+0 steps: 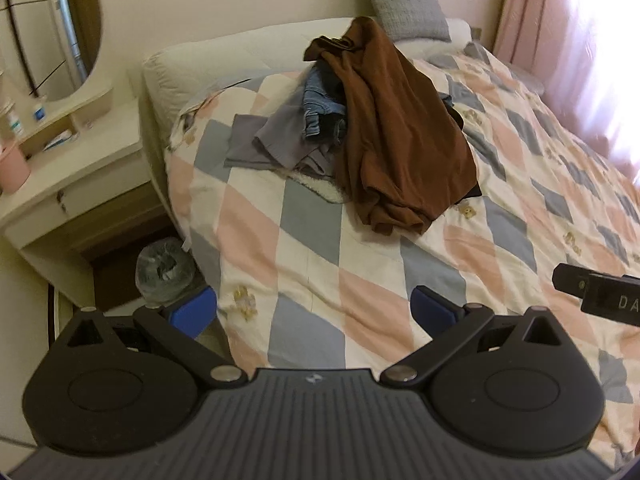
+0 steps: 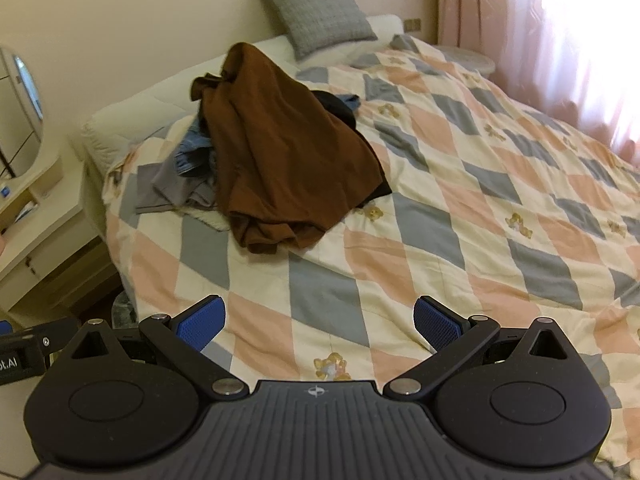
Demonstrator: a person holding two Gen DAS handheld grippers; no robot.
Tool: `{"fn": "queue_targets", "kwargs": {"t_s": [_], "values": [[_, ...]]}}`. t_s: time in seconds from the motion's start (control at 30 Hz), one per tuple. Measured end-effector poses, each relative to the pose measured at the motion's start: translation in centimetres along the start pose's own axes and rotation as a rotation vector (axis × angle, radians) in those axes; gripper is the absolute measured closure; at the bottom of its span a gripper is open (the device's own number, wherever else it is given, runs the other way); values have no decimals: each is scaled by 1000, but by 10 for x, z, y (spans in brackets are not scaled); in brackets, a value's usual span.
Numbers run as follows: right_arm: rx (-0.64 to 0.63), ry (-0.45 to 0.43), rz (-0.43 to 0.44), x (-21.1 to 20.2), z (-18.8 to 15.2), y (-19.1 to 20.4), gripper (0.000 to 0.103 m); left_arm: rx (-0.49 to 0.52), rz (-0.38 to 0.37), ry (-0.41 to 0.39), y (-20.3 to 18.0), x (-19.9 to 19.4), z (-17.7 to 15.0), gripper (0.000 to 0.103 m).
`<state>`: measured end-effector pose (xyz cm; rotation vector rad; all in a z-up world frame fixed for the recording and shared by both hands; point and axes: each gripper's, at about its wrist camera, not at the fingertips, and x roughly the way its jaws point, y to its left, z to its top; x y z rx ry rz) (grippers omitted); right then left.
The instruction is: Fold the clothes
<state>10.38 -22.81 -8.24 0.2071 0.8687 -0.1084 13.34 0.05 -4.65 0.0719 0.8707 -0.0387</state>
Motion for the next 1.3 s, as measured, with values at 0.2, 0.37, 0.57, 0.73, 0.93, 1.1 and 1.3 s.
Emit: {"fn": "queue_targets", "kwargs": {"t_s": [0.2, 0.37, 0.57, 0.73, 0.93, 1.1, 1.3], "values": [[48, 23, -22, 37, 30, 8, 0, 58, -55, 3, 8, 40, 39, 1], [184, 24, 16, 67, 52, 1, 0, 186, -76, 2, 4, 84, 64, 1], [392, 101, 35, 123, 51, -24, 0, 463, -100, -37, -26, 145, 74, 1], [580, 120, 61, 167, 42, -45, 0, 694, -118, -69, -52, 196, 83, 4], [750, 185, 51, 219, 30, -64, 0, 1032, -153, -136, -98, 258, 76, 15], [870, 83, -9, 224, 19, -80, 0, 1281, -188, -194, -134, 301, 60, 18], [921, 37, -74, 235, 15, -96, 0, 1532, -174, -241, -151, 346, 34, 41]]}}
